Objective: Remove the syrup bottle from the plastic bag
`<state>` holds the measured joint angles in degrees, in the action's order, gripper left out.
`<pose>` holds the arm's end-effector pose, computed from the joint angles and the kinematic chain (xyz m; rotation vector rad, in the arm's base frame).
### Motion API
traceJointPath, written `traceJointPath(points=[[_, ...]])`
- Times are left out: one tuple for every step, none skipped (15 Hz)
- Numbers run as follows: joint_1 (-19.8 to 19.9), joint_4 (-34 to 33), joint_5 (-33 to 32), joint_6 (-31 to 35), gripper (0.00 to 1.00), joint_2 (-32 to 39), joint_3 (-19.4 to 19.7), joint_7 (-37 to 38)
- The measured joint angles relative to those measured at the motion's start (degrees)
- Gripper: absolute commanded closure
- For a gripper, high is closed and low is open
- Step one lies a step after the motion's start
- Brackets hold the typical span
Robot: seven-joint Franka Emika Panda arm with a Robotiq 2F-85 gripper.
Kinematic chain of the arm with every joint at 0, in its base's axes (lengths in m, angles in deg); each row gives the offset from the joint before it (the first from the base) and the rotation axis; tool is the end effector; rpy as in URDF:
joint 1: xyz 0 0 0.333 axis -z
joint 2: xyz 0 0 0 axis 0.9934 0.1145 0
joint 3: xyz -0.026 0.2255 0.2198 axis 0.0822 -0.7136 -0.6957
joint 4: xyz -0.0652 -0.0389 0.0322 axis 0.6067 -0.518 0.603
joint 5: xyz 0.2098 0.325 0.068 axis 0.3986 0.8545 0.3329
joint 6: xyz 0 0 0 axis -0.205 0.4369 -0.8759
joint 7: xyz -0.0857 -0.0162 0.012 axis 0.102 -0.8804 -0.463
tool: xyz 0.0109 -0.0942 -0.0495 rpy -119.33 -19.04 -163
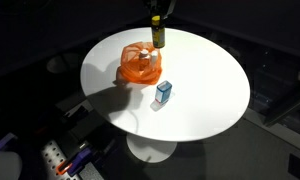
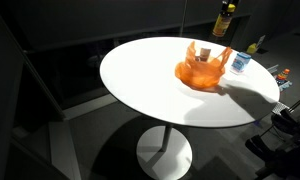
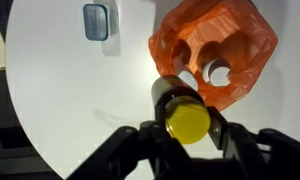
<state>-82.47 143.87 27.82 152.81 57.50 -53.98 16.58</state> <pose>0.6119 -0.0425 0.4079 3.1125 -0.2021 0.0921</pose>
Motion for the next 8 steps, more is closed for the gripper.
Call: traceJointPath(points=[[0.64, -0.19, 0.01, 0.00, 0.80, -0.07, 0.40, 0.00], [1.30, -0.27, 0.03, 0.01, 0.80, -0.04, 0.76, 0.00], [1.94, -0.29, 0.10, 0.03, 0.80, 0.05, 1.07, 0.00], [2.58, -0.29, 0.18, 0.05, 0.80, 0.26, 1.34, 0.00], [3.15, -0.30, 0.33, 0.07, 0.80, 0.59, 1.61, 0.00], [3.66, -0.31, 0.41, 0.11, 0.80, 1.02, 1.85, 0.00], [4.06, -0.35, 0.53, 0.16, 0.80, 1.62, 2.04, 0.00], [4.39, -0.42, 0.79, 0.24, 0.80, 2.37, 2.14, 0.00]])
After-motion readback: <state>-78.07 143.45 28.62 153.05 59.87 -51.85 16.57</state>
